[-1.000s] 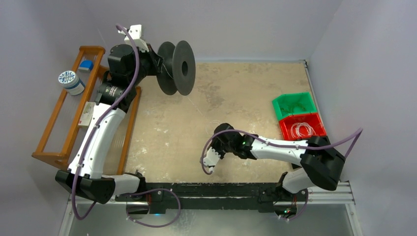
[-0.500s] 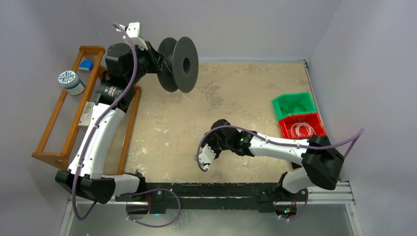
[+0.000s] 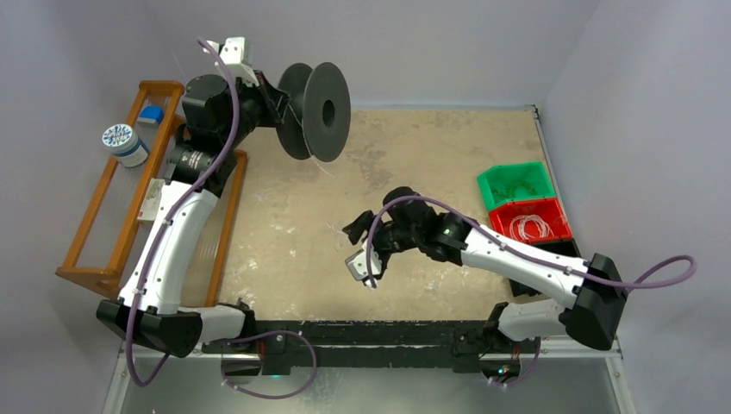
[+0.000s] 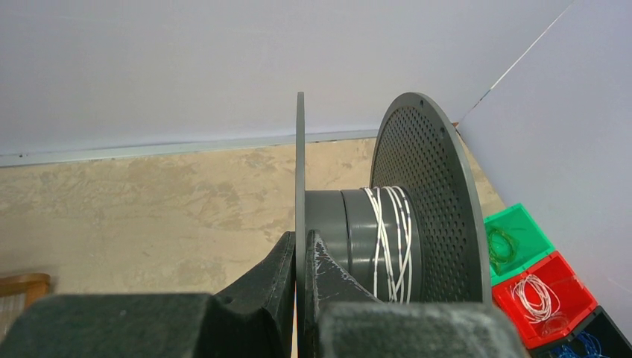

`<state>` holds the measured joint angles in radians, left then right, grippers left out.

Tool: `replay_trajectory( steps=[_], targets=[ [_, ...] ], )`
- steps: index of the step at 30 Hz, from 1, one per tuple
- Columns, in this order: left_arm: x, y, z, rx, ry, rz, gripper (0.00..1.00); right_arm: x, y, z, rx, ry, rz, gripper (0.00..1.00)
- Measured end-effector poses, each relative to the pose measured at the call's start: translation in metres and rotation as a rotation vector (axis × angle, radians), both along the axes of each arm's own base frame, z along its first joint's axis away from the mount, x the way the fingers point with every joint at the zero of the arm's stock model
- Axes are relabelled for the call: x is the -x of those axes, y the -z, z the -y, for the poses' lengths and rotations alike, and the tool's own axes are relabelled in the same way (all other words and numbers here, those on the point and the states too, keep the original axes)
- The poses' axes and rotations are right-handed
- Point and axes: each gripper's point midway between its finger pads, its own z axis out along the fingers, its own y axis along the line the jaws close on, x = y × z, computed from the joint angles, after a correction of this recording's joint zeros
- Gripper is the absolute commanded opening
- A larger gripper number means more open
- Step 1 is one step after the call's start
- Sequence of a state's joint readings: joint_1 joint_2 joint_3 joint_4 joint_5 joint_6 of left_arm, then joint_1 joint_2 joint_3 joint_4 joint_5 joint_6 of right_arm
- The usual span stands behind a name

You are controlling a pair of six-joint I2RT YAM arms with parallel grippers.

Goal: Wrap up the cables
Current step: Wrap the cable around the cable reel.

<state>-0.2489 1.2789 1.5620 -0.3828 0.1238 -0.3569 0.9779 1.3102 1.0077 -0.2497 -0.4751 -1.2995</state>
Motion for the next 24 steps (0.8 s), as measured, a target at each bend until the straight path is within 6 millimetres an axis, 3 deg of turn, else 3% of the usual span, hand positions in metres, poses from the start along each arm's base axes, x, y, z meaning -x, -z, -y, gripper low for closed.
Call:
replay_trajectory(
  steps=[6,9,14,18,24],
  targets=[
    [0.001,-0.009,0.0,0.005,0.0,0.02,0.0,-0.02,-0.019,0.008,-0.085,0.132,0.066,0.79],
    [0.002,-0.012,-0.001,0.006,-0.001,0.026,0.0,-0.041,-0.01,0.011,-0.048,0.234,0.101,0.8],
    [0.002,-0.012,0.0,0.007,0.003,0.025,0.0,-0.055,0.007,0.017,-0.011,0.332,0.054,0.79],
    [0.004,-0.012,0.005,0.012,0.031,0.024,0.0,-0.067,-0.012,0.016,-0.135,0.384,-0.071,0.78],
    [0.012,-0.016,0.019,0.038,0.118,0.029,0.0,-0.116,-0.061,0.038,-0.422,0.497,-0.261,0.82]
  ],
)
